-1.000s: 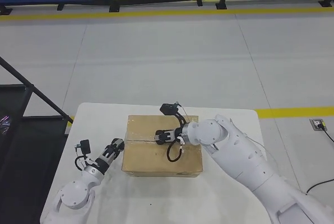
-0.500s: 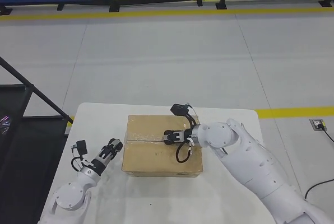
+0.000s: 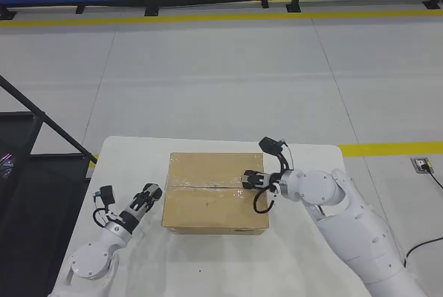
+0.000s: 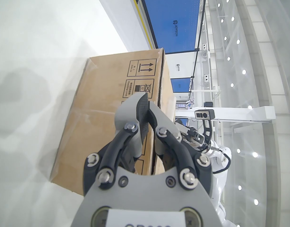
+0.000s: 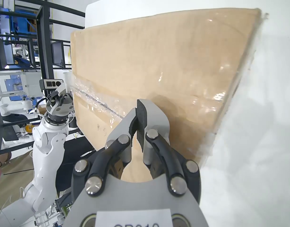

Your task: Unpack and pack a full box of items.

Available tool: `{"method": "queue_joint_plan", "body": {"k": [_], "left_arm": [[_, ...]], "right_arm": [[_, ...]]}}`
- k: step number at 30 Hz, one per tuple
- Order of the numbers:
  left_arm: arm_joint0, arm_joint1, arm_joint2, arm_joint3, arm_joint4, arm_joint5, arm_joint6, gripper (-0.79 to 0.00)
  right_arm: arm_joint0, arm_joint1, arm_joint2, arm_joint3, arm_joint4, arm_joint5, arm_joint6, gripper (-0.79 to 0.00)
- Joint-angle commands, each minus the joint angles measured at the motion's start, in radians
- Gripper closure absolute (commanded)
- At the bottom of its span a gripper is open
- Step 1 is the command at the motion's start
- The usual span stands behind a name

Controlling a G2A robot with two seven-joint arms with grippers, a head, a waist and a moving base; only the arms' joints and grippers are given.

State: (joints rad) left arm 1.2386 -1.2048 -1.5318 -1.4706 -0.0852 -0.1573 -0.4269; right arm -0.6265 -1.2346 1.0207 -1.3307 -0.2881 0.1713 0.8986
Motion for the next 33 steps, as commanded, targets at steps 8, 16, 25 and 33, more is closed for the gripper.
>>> {"method": "queue_joint_plan", "body": {"k": [8, 16, 25, 33], "left_arm": [[0.004, 0.002, -0.006, 0.000, -0.008, -0.005, 0.001, 0.000], [0.005, 0.003, 0.002, 0.000, -0.011, -0.005, 0.001, 0.000], [0.003, 0.001, 0.026, 0.002, 0.002, 0.001, 0.006, 0.000], [0.004, 0.001, 0.037, 0.000, 0.004, -0.002, 0.012, 0.000]], "right_arm": [[-0.094, 0.034, 0.112, -0.092, -0.029, 0.034, 0.003, 0.000], [-0.181, 0.050, 0.156, -0.242, -0.050, 0.012, -0.029, 0.000], [-0.058, 0.007, -0.012, -0.109, -0.025, -0.024, -0.038, 0.000], [0.082, -0.057, -0.169, 0.039, 0.031, -0.066, -0.074, 0.000]]}}
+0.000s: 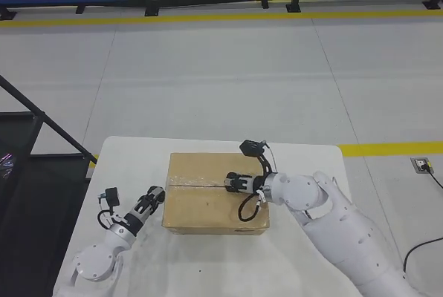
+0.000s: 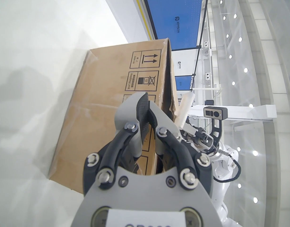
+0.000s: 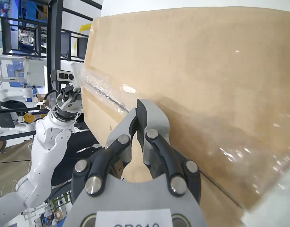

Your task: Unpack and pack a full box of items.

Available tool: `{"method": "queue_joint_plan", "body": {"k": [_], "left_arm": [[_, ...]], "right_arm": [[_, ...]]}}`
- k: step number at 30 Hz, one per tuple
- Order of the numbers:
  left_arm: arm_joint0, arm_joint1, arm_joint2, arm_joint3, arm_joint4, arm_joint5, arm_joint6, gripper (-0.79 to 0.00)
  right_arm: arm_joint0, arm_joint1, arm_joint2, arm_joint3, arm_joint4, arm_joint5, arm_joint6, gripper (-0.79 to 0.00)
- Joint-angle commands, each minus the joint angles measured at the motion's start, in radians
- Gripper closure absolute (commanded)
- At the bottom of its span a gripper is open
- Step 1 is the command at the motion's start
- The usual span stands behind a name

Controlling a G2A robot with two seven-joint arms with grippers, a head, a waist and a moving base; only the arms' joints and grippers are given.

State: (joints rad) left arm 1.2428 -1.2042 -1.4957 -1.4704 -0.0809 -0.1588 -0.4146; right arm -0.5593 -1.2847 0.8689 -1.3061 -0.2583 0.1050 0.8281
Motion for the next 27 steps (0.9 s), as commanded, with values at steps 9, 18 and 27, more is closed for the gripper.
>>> {"method": "queue_joint_plan", "body": {"k": [9, 18, 27], "left_arm": [[-0.001, -0.002, 0.022, -0.003, -0.001, -0.002, 0.001, 0.000], [-0.005, -0.002, 0.029, 0.000, -0.003, -0.002, -0.002, 0.000], [0.003, 0.001, 0.011, 0.003, -0.019, -0.013, -0.013, 0.000]], "right_arm": [[0.130, -0.094, -0.173, 0.143, 0.033, -0.011, -0.074, 0.000], [0.229, -0.198, -0.297, 0.275, 0.070, -0.017, -0.144, 0.000], [0.288, -0.290, -0.355, 0.415, 0.116, -0.075, -0.195, 0.000]]}}
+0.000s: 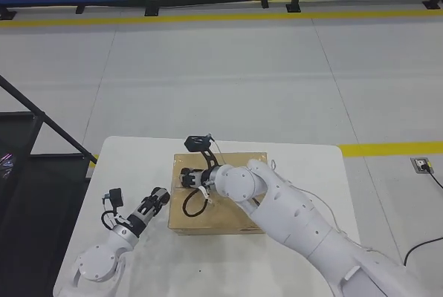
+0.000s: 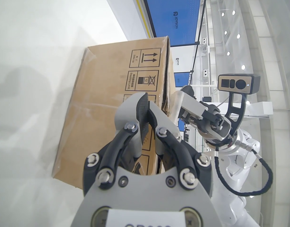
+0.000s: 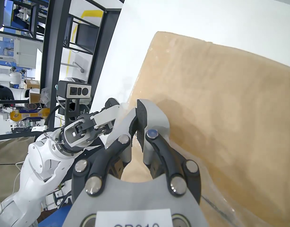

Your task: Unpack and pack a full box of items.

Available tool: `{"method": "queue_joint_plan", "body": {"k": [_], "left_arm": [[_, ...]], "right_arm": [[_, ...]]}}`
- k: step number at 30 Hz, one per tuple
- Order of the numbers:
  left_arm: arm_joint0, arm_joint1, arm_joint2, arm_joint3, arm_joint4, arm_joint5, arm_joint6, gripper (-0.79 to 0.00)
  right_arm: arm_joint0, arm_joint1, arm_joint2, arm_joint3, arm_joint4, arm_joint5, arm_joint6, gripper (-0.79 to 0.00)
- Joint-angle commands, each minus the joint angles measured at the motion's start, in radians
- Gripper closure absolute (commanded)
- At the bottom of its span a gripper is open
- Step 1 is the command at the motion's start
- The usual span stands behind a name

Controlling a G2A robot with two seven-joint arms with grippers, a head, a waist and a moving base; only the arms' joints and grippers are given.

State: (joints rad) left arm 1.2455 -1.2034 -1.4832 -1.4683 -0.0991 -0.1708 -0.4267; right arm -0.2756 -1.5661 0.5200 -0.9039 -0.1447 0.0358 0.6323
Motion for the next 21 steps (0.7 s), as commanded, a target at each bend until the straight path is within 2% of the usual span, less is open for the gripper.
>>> {"method": "queue_joint_plan", "body": {"k": [1, 9, 16, 21], "left_arm": [[0.000, 0.001, -0.003, 0.002, -0.002, -0.001, -0.002, 0.000], [0.000, 0.004, -0.014, 0.014, -0.007, -0.004, -0.013, 0.000], [0.002, 0.007, -0.032, 0.028, -0.021, -0.009, -0.021, 0.000], [0.002, 0.010, -0.045, 0.043, -0.033, -0.014, -0.023, 0.000]], "right_arm": [[0.009, -0.019, -0.012, 0.026, 0.004, -0.009, -0.006, 0.000], [0.035, -0.090, -0.046, 0.111, 0.012, -0.058, -0.041, 0.000], [0.049, -0.129, -0.046, 0.174, 0.016, -0.116, -0.044, 0.000], [0.057, -0.160, -0.066, 0.205, -0.018, -0.116, -0.038, 0.000]]}}
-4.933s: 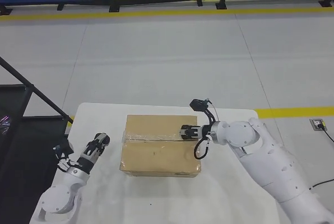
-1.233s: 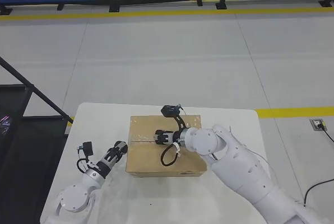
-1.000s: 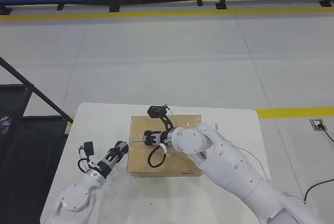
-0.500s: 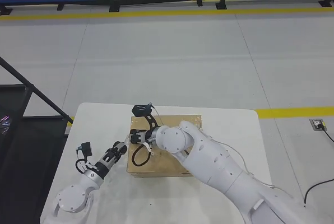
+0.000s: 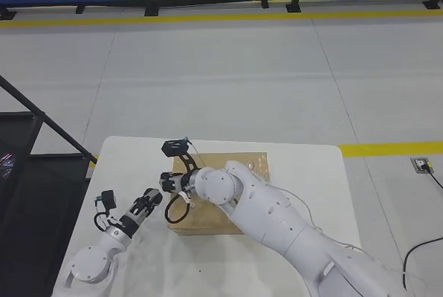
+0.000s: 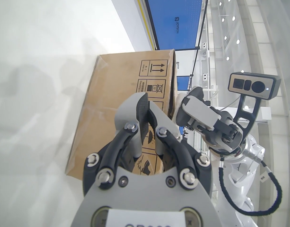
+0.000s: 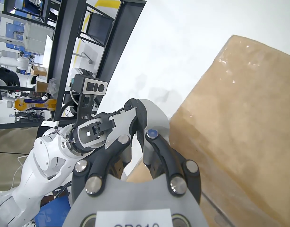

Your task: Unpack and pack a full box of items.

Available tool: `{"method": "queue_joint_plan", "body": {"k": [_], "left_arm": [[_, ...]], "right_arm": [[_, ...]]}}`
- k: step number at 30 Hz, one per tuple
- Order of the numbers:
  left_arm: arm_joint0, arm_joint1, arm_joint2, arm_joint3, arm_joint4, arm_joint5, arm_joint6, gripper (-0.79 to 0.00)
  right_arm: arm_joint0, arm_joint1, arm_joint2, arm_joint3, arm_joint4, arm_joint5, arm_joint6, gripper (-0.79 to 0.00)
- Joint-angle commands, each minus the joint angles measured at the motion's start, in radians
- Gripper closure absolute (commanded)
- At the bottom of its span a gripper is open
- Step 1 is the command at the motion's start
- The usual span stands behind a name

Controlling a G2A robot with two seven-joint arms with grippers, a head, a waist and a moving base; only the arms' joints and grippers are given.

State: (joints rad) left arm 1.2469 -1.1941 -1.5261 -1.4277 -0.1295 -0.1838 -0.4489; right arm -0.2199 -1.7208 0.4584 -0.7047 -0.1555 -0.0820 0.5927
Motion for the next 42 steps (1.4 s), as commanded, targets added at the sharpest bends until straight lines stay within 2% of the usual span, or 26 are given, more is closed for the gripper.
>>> {"method": "queue_joint_plan", "body": {"k": [1, 10, 16, 19, 28, 32, 36, 42], "left_arm": [[0.001, 0.001, -0.006, 0.006, -0.007, -0.001, 0.002, 0.000], [0.003, 0.004, -0.023, 0.031, -0.035, -0.008, -0.003, 0.000], [0.004, 0.004, -0.022, 0.031, -0.036, -0.009, 0.001, 0.000], [0.006, 0.004, -0.022, 0.029, -0.038, -0.008, 0.005, 0.000], [0.010, 0.005, -0.024, 0.026, -0.042, -0.007, 0.011, 0.000], [0.010, 0.006, -0.023, 0.027, -0.039, -0.008, 0.012, 0.000], [0.011, 0.006, -0.022, 0.024, -0.036, -0.010, 0.013, 0.000], [0.020, 0.008, -0.029, 0.022, -0.038, -0.012, 0.016, 0.000]], "right_arm": [[0.004, -0.012, -0.011, 0.012, -0.020, 0.001, 0.001, 0.000], [0.019, -0.058, -0.067, 0.050, -0.202, -0.029, -0.091, 0.000], [0.018, -0.063, -0.052, 0.048, -0.273, -0.051, -0.170, 0.000], [0.017, -0.048, -0.004, 0.051, -0.252, -0.050, -0.174, 0.000], [-0.036, 0.031, 0.144, 0.022, -0.184, -0.167, -0.039, 0.000], [-0.071, 0.067, 0.195, -0.022, -0.210, -0.128, -0.002, 0.000], [-0.107, 0.098, 0.237, -0.077, -0.266, -0.045, 0.013, 0.000], [-0.180, 0.145, 0.316, -0.198, -0.306, -0.027, 0.058, 0.000]]}}
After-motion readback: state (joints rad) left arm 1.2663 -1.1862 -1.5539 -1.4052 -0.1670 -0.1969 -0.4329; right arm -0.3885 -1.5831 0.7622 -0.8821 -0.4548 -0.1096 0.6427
